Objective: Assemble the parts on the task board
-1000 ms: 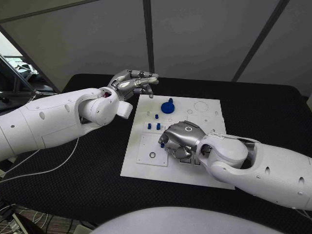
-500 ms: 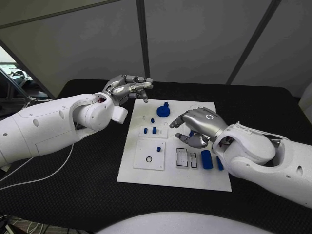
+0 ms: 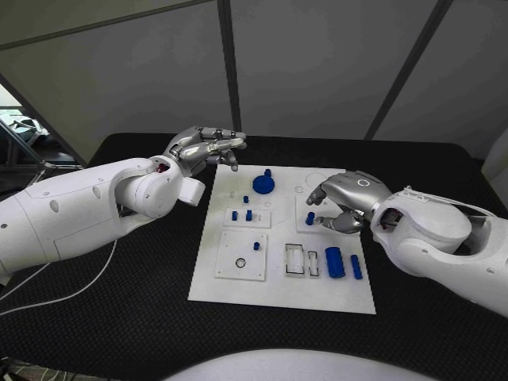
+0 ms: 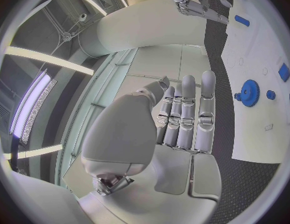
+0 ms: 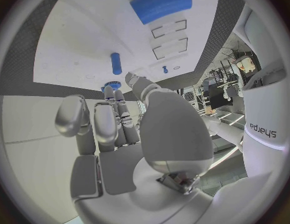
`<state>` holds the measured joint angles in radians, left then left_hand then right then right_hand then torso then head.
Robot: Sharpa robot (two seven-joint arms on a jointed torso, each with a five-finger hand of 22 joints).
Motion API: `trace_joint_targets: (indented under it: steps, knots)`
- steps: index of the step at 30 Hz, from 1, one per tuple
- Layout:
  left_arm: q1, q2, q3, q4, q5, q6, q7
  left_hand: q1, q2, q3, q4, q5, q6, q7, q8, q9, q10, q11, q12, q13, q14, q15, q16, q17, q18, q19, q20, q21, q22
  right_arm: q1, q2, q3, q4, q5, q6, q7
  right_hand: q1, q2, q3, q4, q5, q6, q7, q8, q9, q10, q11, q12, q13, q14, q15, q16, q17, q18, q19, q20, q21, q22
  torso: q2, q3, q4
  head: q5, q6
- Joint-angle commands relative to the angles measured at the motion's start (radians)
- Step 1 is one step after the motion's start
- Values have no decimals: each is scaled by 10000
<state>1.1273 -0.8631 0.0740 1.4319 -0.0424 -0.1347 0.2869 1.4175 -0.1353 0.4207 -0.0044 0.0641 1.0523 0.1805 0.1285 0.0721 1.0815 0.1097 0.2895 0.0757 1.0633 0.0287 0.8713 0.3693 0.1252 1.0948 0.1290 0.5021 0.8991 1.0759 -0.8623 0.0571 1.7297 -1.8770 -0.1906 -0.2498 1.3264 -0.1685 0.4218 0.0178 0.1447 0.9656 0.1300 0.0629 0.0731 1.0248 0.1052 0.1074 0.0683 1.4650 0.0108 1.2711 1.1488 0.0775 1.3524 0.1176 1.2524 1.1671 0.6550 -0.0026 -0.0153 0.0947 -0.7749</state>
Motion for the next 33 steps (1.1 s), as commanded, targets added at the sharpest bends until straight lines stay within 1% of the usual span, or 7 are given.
trace_joint_targets:
  steps: [1, 7, 16, 21, 25, 28, 33]
  knots:
    - [16, 16, 6, 11, -36, 159, 185, -25, 75, -10, -29, 12, -17, 0, -53, -6, -39, 21, 21, -12, 6, 65, -60, -17, 561, -71, -8, -42, -16, 22, 87, 9, -189, -165, 1053, 16, 2, -63, -173, 29, -55, -42, -135, 9, -6, -118, 3, 83, -11, 297, 51, -57, -47, 194, -105, 2, -105, -115, 1, -4, 21, -36, -13]
    - [16, 16, 5, 20, -36, 145, 186, -27, 78, -13, -30, 11, -9, -4, -47, -4, -31, 18, 28, -11, 4, 65, -63, -23, 561, -75, -6, -43, -17, 23, 319, 5, -540, -186, 1287, 108, 12, -52, -317, 79, -75, -122, -182, 2, -13, -189, 6, 145, -8, 281, 53, -101, -132, 215, -143, 5, -199, -220, -9, -7, 15, -23, 3]
    - [16, 0, 4, 29, -36, 140, 166, -27, 78, -13, -30, 11, -9, -4, -47, -4, -31, 18, 28, -11, 4, 65, -63, -23, 561, -75, -6, -43, -17, 21, 608, -16, -876, -186, 1143, 225, 269, 363, -162, 88, -150, -44, -183, 58, 18, 201, -83, 523, 8, 282, -16, -107, -224, 197, -37, -43, -166, -161, -9, -1, 4, 1, 21]
    - [16, 3, 4, 23, -36, 149, 131, -41, 86, -20, -22, 10, -6, -3, -44, -3, -31, 19, 32, -13, 5, 67, -65, -29, 561, -78, -4, -44, -18, 17, 802, -32, -995, -134, 1178, 352, 307, 506, 80, 134, -227, 122, -95, 75, 47, 996, -353, 757, 24, 334, -234, 34, -116, 148, 128, -200, 17, 72, 4, 3, -14, 6, 6]
    - [17, 9, 4, 15, -36, 176, 89, -60, 94, -26, -10, 9, -5, -1, -42, -2, -33, 22, 35, -15, 6, 69, -67, -35, 561, -80, -1, -45, -20, 13, 904, -40, -1037, -83, 1157, 428, 325, 537, 190, 139, -232, 237, -82, 98, 67, 1216, -443, 737, 10, 356, -384, 94, -66, 126, 196, -333, 98, 175, 2, 8, 4, 6, 5]
    - [17, -2, 4, 19, -36, 168, 66, -91, 103, -39, 9, 8, -7, 0, -41, -2, -38, 23, 38, -18, 8, 73, -68, -44, 561, -86, 5, -50, -26, 12, 914, -43, -1054, -66, 1153, 454, 313, 538, 217, 149, -239, 291, -77, 110, 77, 1284, -460, 719, 6, 368, -405, 129, -30, 106, 239, -369, 156, 248, 5, -3, 5, 6, -9]
    - [17, -15, 4, 21, -35, 157, 49, -118, 112, -50, 26, 7, -9, 0, -40, -2, -42, 25, 41, -21, 10, 76, -70, -52, 561, -90, 10, -54, -30, 11, 926, -47, -1081, -42, 1179, 471, 304, 534, 226, 154, -243, 318, -75, 116, 81, 1317, -467, 711, 5, 374, -407, 147, -12, 94, 263, -380, 189, 291, -2, 0, -12, 22, -32]
